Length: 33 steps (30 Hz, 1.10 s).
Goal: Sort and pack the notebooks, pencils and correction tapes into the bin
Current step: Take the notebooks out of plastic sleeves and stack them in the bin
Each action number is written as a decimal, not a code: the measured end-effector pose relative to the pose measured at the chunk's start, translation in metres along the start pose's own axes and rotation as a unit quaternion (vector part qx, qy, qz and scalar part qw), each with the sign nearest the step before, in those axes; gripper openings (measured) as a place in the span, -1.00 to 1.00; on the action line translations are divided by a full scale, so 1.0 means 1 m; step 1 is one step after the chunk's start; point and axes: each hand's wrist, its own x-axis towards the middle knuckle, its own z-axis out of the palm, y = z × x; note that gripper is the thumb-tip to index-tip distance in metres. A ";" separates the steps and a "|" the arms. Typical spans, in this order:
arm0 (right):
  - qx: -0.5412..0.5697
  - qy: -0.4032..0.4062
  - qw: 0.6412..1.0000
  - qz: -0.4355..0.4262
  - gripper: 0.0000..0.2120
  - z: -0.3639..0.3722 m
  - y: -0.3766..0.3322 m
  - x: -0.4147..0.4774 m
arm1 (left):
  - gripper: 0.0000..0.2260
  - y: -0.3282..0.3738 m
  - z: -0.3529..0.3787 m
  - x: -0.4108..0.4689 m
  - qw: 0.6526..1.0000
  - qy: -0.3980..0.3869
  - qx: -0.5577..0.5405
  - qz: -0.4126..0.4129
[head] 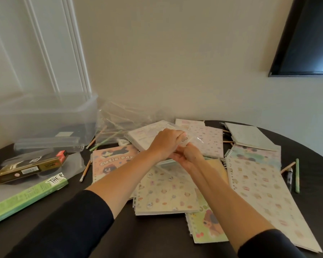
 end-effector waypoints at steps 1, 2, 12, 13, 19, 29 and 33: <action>0.003 -0.003 1.000 -0.001 -0.74 0.000 0.000 -0.001 | -0.69 -0.002 0.000 0.000 1.000 0.000 -0.008 0.000; 0.007 -0.007 1.000 -0.001 -0.74 0.001 -0.001 -0.002 | -0.69 -0.003 -0.001 0.001 1.000 0.000 -0.018 -0.002; 0.008 -0.011 1.000 -0.015 -0.73 0.005 -0.002 -0.010 | -0.65 -0.006 0.001 0.005 0.977 -0.069 -0.191 -0.064; 0.008 -0.014 1.000 -0.012 -0.73 0.005 -0.003 -0.009 | -0.65 -0.006 0.000 0.006 0.974 -0.073 -0.203 -0.073; 0.005 -0.033 0.999 0.006 -0.73 0.003 -0.003 0.000 | -0.61 -0.011 -0.003 0.006 0.968 -0.101 -0.211 -0.093; -0.217 0.022 0.974 0.054 -0.85 -0.023 -0.003 0.010 | -0.79 -0.016 -0.009 0.000 0.968 -0.190 -0.151 -0.059; -0.167 -0.009 0.982 0.091 -0.85 -0.037 -0.007 0.000 | -0.73 -0.013 -0.005 -0.011 0.974 -0.202 -0.085 -0.054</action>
